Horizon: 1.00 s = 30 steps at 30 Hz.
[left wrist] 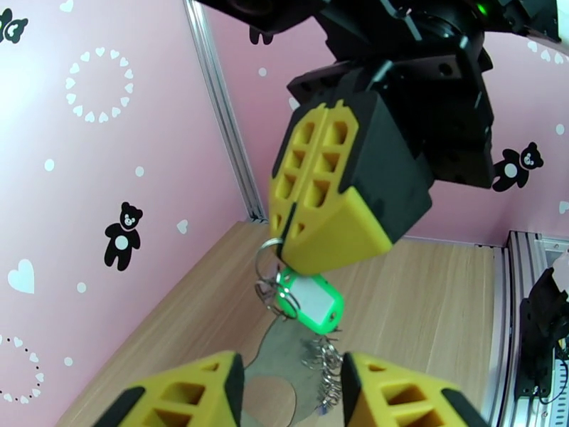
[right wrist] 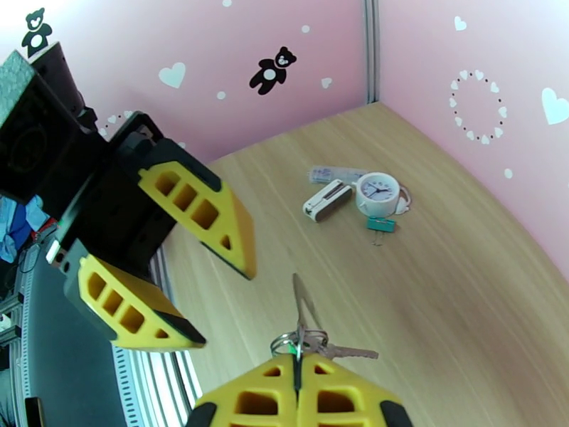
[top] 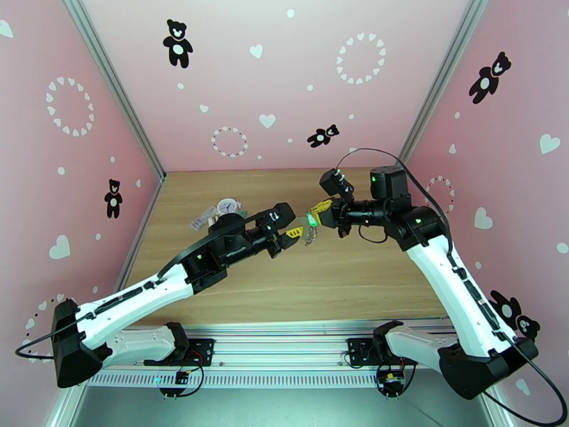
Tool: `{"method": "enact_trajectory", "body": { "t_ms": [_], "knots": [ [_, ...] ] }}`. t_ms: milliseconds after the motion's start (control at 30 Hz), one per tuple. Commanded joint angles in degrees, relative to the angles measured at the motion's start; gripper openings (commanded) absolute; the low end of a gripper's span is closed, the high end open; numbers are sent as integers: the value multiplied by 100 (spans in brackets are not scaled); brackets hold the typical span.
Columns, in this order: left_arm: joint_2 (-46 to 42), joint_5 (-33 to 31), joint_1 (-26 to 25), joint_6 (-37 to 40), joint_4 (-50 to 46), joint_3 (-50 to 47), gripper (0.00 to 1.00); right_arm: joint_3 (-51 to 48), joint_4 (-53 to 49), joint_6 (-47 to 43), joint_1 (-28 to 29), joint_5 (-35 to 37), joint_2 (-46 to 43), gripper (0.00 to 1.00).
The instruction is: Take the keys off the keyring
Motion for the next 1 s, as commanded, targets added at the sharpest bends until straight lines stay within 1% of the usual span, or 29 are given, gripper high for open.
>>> {"method": "enact_trajectory", "body": {
  "t_ms": [0,133,267,367,467,600,733,800,900,967],
  "knots": [
    [256,-106,19,278,346,87,43,-25,130,161,-76,-460,-20,0],
    [390,-248,19,309,837,20,42,-69,188,188,-123,-546,-24,0],
    [537,-214,23,333,895,104,41,-116,256,207,-140,-579,-12,0],
    [568,-322,21,352,1150,5,41,-138,263,181,-160,-630,4,0],
    [625,-306,25,435,1091,44,39,-160,274,172,-172,-648,-7,0],
    [682,-170,27,446,1039,96,33,-172,256,163,-180,-639,-11,0],
    [734,-265,28,470,1053,109,29,-205,274,164,-184,-624,-59,0],
    [723,-276,28,464,1070,111,25,-227,282,170,-186,-613,-79,0],
    [699,-279,29,481,1043,107,23,-244,288,172,-186,-574,-110,0],
    [686,-275,28,499,1016,120,20,-245,285,172,-181,-543,-127,0]
  ]
}}
